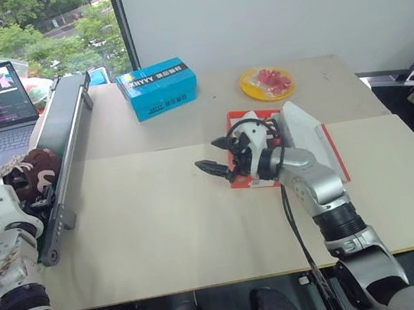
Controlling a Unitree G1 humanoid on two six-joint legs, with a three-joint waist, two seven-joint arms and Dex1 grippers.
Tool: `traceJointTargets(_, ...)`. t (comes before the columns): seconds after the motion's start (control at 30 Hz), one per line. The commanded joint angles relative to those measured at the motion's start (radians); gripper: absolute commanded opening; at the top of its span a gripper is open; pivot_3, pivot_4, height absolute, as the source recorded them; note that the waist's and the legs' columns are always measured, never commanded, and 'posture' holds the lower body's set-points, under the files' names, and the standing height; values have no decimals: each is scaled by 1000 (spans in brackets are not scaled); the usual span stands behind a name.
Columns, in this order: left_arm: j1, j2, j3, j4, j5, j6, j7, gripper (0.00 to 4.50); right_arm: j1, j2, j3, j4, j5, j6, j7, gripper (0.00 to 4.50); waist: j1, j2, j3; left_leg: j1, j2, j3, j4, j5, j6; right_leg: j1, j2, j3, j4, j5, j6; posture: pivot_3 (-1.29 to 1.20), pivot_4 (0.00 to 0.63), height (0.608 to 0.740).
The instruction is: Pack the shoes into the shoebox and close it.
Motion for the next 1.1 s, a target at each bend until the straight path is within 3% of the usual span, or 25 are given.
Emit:
traceJointTargets(0.03,-23,-7,-21,-76,-20,13,-14,2786,-28,-5,-21,-48,14,9,3,4500,5,0,0,0,0,1,0,0,0,1,0,-2,0,0,0,0,150,740)
traceJointTargets(0.17,-70,-34,-18,-190,-81,99,7,2672,-39,1,-40,-62,39,36,-2,4500,10,-1,0,0,0,0,1,0,-1,2,0,-4,0,0,-1,0,150,740)
traceJointTargets(0.27,-137,-65,-61,-335,-126,178,4,2672,-86,64,-155,-85,179,133,-60,4500,10,-2,0,-4,0,-1,3,1,-1,1,0,-5,-1,0,-1,0,150,740)
traceJointTargets(0.5,-248,-216,-255,-589,-167,324,15,2672,-296,204,-523,3,559,338,-397,4500,7,-2,0,-5,0,-5,3,5,-8,1,0,-5,0,1,0,0,150,740)
traceJointTargets(0.6,-342,-355,-351,-607,-169,352,53,2672,-357,209,-610,40,655,388,-525,4500,15,-2,0,-5,0,-5,4,5,-8,1,-1,-6,0,1,0,0,150,740)
traceJointTargets(0.83,-428,-501,-471,-603,-152,359,37,2672,-345,176,-586,72,625,381,-589,4500,-14,-2,0,-5,0,-2,3,5,-7,-1,1,-2,-1,1,0,0,150,740)
traceJointTargets(1.1,-433,-527,-468,-643,-161,402,37,2672,-308,146,-615,99,623,338,-632,4500,-24,-2,0,-4,0,-4,2,2,0,-1,1,0,0,1,0,0,150,740)
